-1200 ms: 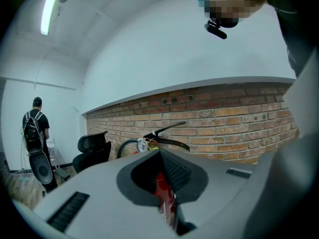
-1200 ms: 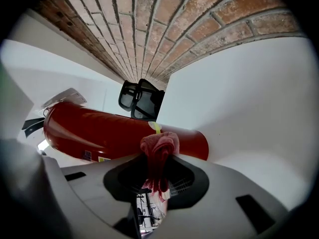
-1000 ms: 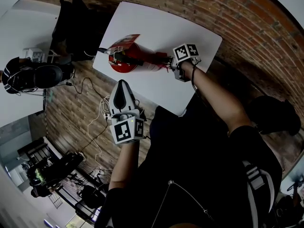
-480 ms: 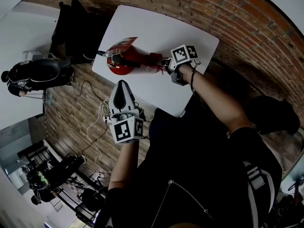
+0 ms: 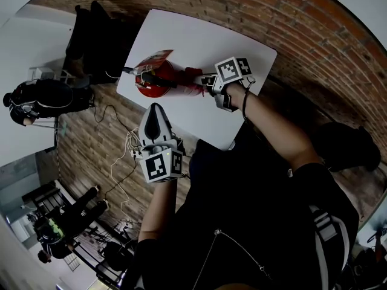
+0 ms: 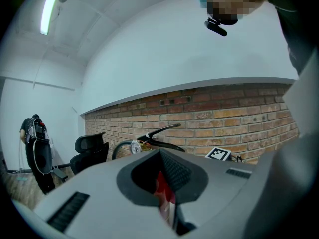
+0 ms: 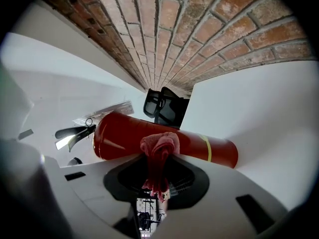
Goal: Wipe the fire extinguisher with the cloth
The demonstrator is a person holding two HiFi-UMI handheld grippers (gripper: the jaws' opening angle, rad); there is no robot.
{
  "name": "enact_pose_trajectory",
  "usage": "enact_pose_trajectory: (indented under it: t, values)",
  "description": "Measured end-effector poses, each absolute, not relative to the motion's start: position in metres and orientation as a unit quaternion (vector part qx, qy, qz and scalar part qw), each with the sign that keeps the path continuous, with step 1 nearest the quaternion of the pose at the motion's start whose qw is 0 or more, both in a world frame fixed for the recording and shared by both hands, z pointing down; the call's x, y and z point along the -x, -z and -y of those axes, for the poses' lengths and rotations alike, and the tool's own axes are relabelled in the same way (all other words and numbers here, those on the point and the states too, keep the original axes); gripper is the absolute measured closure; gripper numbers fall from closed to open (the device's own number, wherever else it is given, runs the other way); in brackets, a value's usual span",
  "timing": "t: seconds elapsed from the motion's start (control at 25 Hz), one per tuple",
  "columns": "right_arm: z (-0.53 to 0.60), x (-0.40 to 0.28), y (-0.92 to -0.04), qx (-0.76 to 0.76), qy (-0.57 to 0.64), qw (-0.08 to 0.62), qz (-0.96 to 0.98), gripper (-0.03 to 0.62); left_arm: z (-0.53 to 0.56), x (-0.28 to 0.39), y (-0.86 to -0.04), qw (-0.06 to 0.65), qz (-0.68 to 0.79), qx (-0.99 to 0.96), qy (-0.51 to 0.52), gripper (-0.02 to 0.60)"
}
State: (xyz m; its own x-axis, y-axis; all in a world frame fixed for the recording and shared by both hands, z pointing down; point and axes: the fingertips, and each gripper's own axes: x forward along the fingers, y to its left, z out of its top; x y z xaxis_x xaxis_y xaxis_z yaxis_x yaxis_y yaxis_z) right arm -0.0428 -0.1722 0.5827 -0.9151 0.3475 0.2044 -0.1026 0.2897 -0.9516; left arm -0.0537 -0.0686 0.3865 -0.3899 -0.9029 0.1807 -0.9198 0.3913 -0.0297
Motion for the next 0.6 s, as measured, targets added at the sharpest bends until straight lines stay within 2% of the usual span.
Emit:
enact_pose_trajectory:
  t: [0.6]
  values:
    - [0.171,0.041,-0.506,0.125,-0.567,0.154,0.800,0.490,0.069,0.055,-0.384,0.066,0.836,-0.542,-0.053,0.571]
